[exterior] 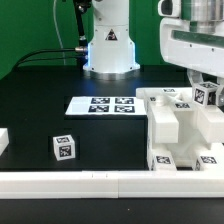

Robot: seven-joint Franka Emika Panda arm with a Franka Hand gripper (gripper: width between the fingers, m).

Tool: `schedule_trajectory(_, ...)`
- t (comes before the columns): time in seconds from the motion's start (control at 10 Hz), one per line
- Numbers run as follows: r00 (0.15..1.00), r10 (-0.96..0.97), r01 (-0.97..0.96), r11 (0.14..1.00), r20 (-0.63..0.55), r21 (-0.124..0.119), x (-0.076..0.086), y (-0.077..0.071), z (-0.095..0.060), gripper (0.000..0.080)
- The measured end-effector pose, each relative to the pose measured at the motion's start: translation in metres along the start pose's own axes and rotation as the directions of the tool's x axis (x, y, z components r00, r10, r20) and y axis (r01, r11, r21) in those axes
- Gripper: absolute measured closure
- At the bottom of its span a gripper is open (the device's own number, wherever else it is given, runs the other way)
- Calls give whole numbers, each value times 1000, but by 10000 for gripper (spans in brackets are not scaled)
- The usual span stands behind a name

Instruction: Assemble chair

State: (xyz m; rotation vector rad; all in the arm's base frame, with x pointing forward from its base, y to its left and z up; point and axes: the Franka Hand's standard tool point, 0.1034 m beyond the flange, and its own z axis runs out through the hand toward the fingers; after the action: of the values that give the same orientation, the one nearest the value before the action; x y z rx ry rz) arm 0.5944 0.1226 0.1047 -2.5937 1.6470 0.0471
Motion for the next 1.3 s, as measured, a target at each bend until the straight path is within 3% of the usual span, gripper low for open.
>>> schedule_trajectory(0.1,1000,0,0,1000,0,0,0,0,0,433)
schedule_trajectory(0.2,1000,0,0,1000,0,-1,0,0,0,252)
schedule_trajectory(0.3,1000,-1,1,1000,0,-1,0,0,1,252)
schedule_trajectory(0.4,996,-86,86,996,0,-8,0,0,-1,167)
schedule_trajectory(0.6,943,-332,333,942,34,-30,-4,-4,-10,155)
schedule_trajectory(0.8,890,-456,456,890,12,2,0,-5,-17,151)
schedule_trajectory(1.0,824,-567,567,824,13,-1,1,-3,-15,151)
schedule_trajectory(1.1,764,-646,646,764,13,-1,1,-2,-14,151)
schedule_trajectory(1.3,504,-864,864,503,23,-27,0,1,-7,151)
